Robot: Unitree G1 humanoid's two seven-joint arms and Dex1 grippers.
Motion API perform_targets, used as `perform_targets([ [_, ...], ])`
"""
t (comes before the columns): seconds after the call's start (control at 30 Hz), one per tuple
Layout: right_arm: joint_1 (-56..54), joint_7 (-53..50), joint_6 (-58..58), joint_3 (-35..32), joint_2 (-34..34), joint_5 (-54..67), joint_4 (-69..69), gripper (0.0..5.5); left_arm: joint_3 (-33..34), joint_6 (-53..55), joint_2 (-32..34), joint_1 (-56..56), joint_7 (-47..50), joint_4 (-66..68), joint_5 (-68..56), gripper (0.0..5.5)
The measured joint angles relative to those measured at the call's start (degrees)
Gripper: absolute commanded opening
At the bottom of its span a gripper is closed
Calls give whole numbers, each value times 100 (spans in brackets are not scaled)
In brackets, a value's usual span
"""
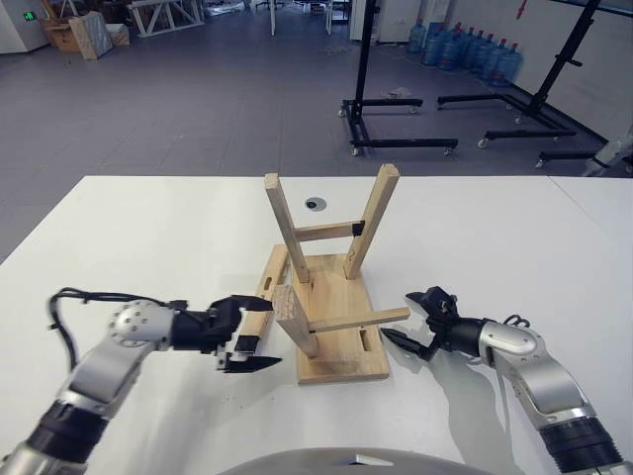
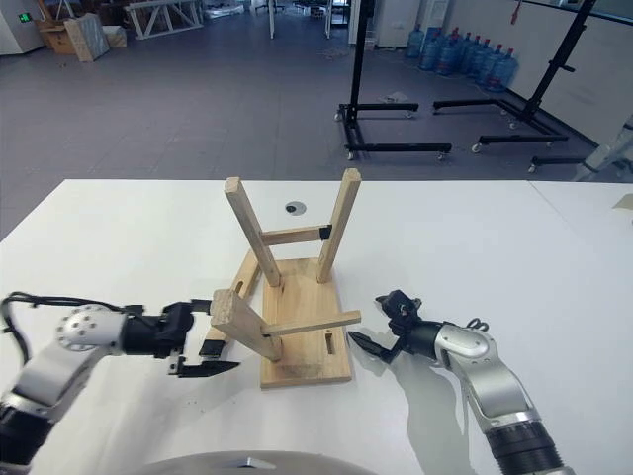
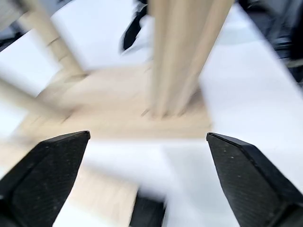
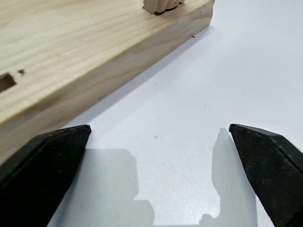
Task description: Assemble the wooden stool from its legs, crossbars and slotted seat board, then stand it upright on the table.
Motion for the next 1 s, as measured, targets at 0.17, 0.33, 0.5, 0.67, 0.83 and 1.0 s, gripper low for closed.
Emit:
perform_targets([
  [0.17,405,-268,-40,-371,18,70,-169,540,625,2304,-22,-465,1543,-536,-95,491],
  [0.33,531,-427,-39,-460,101,69,-329,540,469,5231,-1234,-851,3167,-1732,-120,491],
  [0.5,607,-756,29,-428,373,51,-445,540,570,8188,-2810,-1139,4316,-2392,-167,491],
  [0.67,511,-742,89,-272,427,22,-442,540,568,8406,-3340,-955,5187,-2391,-103,491],
  [0.83,282,-595,86,-182,376,-33,-272,540,272,8316,-3525,-864,5702,-2083,277,462],
  [1.0,211,-528,78,-155,369,-51,-172,540,158,7924,-3709,-895,5787,-1837,334,377],
])
